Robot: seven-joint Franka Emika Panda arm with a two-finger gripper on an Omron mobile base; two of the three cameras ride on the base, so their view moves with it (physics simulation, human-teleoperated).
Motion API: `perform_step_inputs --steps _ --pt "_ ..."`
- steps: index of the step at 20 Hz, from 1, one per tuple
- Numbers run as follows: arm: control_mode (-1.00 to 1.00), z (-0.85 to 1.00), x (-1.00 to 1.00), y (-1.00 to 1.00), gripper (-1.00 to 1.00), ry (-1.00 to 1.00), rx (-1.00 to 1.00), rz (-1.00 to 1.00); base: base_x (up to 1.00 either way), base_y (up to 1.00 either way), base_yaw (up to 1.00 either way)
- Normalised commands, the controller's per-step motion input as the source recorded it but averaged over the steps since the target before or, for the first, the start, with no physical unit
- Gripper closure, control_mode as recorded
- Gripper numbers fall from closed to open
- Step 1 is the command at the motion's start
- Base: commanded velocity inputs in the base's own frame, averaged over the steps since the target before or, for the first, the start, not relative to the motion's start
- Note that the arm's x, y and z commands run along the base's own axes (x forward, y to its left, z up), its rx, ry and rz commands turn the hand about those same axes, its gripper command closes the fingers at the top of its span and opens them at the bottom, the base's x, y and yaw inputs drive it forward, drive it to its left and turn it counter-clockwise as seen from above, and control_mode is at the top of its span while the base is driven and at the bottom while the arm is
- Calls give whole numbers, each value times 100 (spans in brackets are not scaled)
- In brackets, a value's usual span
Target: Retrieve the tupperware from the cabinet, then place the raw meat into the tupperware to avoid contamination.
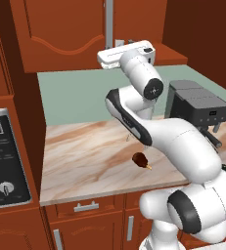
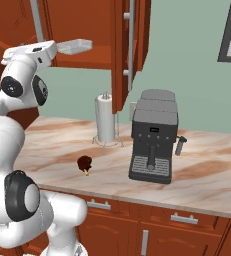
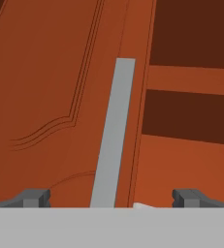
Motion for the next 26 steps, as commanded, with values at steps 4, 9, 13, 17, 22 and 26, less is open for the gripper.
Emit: perform_step_inputs --steps 4,9,13,17,22,26 --pt "-100 -3 18 12 -100 0 0 -2 0 0 0" --pt "-100 -1 18 10 -100 0 0 -2 0 0 0" --pt "-100 0 20 8 -100 0 0 -2 0 0 0" --pt "-100 -1 21 9 -100 0 0 -2 0 0 0" --pt "-100 0 20 7 -100 0 0 -1 0 0 0" --pt "-100 0 19 4 -100 0 0 -1 0 0 0"
